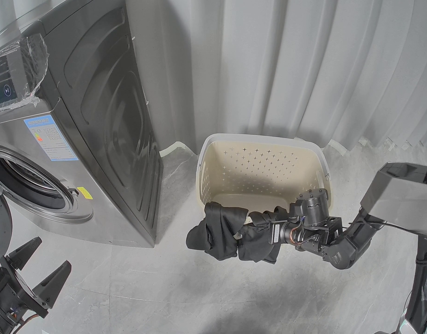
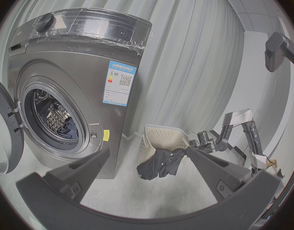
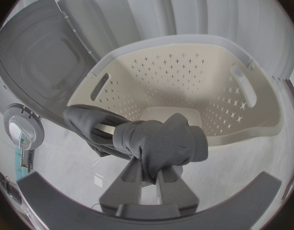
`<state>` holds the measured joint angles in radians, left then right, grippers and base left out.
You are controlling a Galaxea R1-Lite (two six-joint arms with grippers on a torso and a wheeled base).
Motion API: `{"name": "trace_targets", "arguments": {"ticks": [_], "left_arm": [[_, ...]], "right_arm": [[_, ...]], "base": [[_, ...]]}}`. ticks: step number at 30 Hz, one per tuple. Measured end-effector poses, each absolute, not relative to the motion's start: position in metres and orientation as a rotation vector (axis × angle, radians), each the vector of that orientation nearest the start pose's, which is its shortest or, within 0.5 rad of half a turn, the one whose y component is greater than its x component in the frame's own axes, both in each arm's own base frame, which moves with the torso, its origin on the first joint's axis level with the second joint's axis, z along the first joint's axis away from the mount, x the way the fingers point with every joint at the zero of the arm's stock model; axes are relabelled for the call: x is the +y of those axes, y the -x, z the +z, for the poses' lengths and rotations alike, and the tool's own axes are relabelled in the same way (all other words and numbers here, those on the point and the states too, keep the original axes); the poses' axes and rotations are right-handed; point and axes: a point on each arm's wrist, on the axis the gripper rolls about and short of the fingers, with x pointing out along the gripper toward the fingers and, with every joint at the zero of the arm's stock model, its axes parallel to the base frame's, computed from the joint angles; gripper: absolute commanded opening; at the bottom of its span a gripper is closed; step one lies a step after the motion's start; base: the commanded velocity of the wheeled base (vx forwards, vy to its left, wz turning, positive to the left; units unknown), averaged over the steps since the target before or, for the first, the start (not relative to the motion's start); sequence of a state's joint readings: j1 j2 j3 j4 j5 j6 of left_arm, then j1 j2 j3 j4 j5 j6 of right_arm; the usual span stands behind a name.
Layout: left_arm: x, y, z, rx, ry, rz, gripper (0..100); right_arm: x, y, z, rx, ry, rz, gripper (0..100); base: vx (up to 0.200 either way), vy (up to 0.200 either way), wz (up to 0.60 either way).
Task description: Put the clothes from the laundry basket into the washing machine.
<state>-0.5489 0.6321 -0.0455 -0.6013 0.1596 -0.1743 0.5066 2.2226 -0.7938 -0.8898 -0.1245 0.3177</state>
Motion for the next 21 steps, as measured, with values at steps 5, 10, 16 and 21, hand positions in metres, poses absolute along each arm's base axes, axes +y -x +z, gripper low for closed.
{"name": "trace_targets", "arguments": {"ticks": [5,10,16,21], "left_arm": [[-0.022,-0.042,0.145,0.017,0.177,-0.388,100],[-0.022,-0.042,0.145,0.014,0.178,-0.396,100],[-0.021,-0.042,0.146,0.011,0.179,-0.398,100],[-0.022,-0.042,0.146,0.011,0.179,-0.399,100]], "right_arm": [[0.169,-0.302,0.056,0.523,-0.149,0.308,0],[0.163,-0.28,0.077,0.495,-0.153,0.331,0],[0.159,-0.262,0.101,0.435,-0.169,0.362,0],[0.155,-0.246,0.127,0.358,-0.181,0.397,0]], "base": [[0.0,0.0,0.0],[0.0,0.0,0.0],[0.0,0.0,0.0],[0.0,0.0,0.0]]}}
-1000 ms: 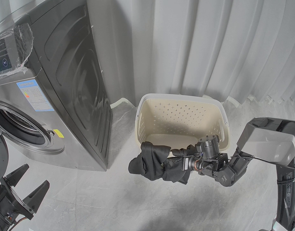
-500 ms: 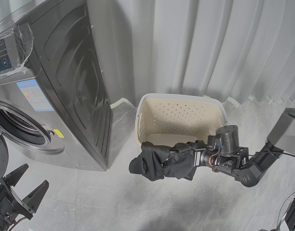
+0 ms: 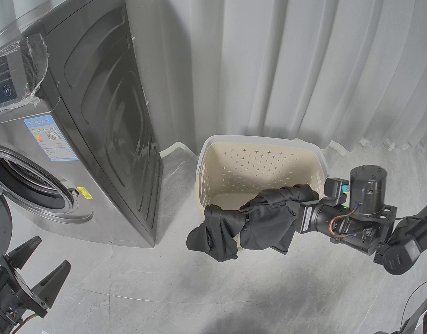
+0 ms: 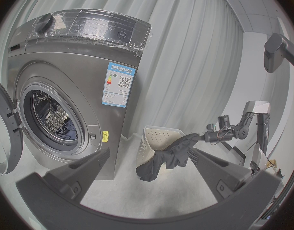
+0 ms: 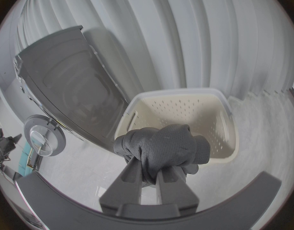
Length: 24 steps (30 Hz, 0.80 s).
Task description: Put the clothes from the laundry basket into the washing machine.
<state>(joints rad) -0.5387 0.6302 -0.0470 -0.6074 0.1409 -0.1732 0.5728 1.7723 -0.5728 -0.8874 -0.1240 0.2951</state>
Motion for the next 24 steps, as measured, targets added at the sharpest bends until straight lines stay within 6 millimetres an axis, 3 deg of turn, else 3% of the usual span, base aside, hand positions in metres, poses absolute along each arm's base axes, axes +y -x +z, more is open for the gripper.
{"name": "trace_targets", "arguments": {"ticks": [6,12,24], "left_arm": [[-0.021,-0.043,0.146,0.013,0.176,-0.391,100],[-0.02,-0.042,0.141,0.025,0.156,-0.367,100],[-0.016,-0.038,0.138,0.006,0.16,-0.327,100]], "right_arm": [[0.149,-0.22,0.17,0.211,-0.192,0.469,0],[0.14,-0.192,0.203,0.089,-0.216,0.539,0],[0.132,-0.176,0.219,0.021,-0.241,0.582,0]], "base": [[0.0,0.0,0.0],[-0.2,0.0,0.0],[-0.2,0.0,0.0]]}}
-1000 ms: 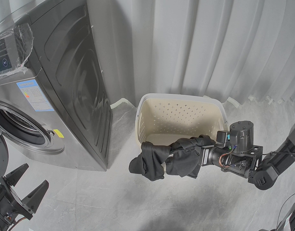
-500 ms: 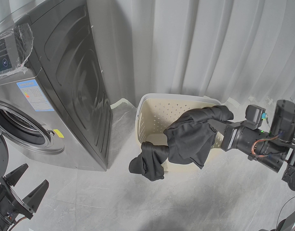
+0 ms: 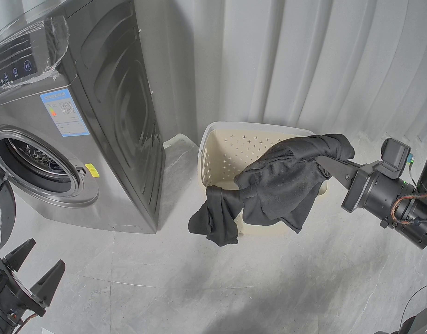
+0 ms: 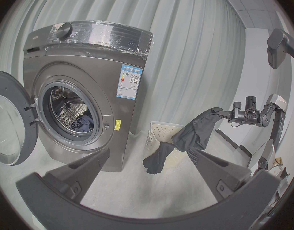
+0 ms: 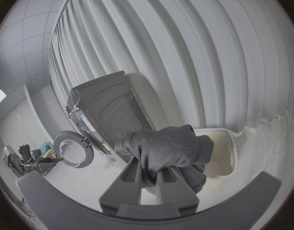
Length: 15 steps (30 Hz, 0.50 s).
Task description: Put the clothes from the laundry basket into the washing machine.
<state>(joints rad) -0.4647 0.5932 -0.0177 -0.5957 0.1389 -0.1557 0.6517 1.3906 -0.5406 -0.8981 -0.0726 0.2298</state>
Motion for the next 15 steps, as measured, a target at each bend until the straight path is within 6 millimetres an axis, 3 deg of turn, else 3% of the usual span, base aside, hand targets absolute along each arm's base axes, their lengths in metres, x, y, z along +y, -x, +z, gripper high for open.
{"name": "trace_targets", "arguments": {"ticks": [3,9,15], "left_arm": [[-0.015,-0.0376,0.1382,0.0,0.16,-0.318,100],[-0.013,-0.0352,0.136,0.002,0.136,-0.298,100],[-0.0098,-0.0311,0.1317,0.013,0.104,-0.266,100]], "right_arm": [[0.1319,-0.1751,0.2201,0.014,-0.243,0.584,0],[0.1325,-0.1732,0.2216,0.009,-0.246,0.594,0],[0.1327,-0.1727,0.2214,0.01,-0.245,0.597,0]], "base": [[-0.2,0.0,0.0],[0.0,0.0,0.0],[0.0,0.2,0.0]]}}
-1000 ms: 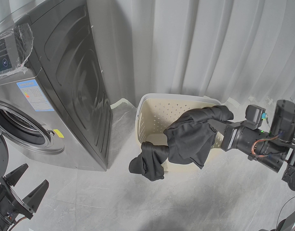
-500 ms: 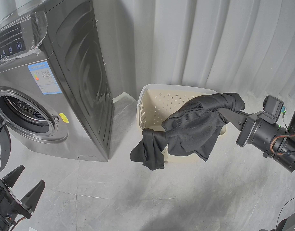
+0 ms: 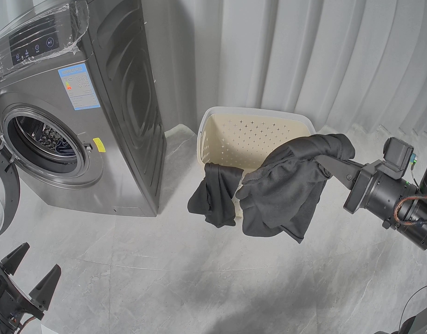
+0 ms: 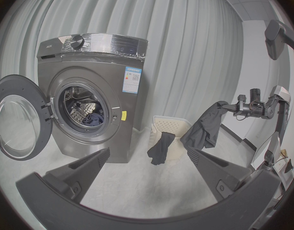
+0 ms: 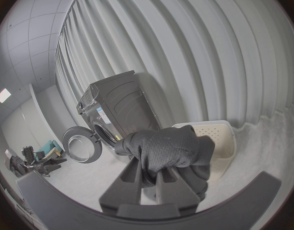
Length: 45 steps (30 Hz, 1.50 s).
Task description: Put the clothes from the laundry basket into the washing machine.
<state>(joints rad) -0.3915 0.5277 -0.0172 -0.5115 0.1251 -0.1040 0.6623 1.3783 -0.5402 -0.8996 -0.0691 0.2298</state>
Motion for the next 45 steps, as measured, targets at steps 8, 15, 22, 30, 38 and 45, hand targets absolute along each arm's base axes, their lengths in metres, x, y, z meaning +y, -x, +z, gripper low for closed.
{"name": "trace_targets", "arguments": {"ticks": [8,15,22,30,38,45], "left_arm": [[-0.0079,-0.0262,0.1312,-0.008,0.116,-0.276,100],[-0.0075,-0.025,0.1314,-0.017,0.12,-0.277,100],[-0.0073,-0.0246,0.1314,-0.019,0.121,-0.278,100],[-0.0072,-0.0242,0.1311,-0.016,0.138,-0.28,100],[-0.0071,-0.0234,0.1311,-0.02,0.139,-0.29,100],[-0.0071,-0.0233,0.1311,-0.021,0.14,-0.289,100]], "right_arm": [[0.1328,-0.1732,0.2208,0.012,-0.244,0.596,0],[0.1329,-0.1735,0.2206,0.013,-0.245,0.595,0],[0.1339,-0.1732,0.2202,0.016,-0.245,0.6,0],[0.1341,-0.1734,0.2205,0.015,-0.245,0.6,0],[0.1342,-0.1735,0.2213,0.011,-0.247,0.6,0],[0.1342,-0.1736,0.2215,0.011,-0.247,0.6,0]], "base": [[0.0,0.2,0.0],[0.0,0.2,0.0],[0.0,0.2,0.0],[0.0,0.2,0.0],[0.0,0.2,0.0],[0.0,0.2,0.0]]}}
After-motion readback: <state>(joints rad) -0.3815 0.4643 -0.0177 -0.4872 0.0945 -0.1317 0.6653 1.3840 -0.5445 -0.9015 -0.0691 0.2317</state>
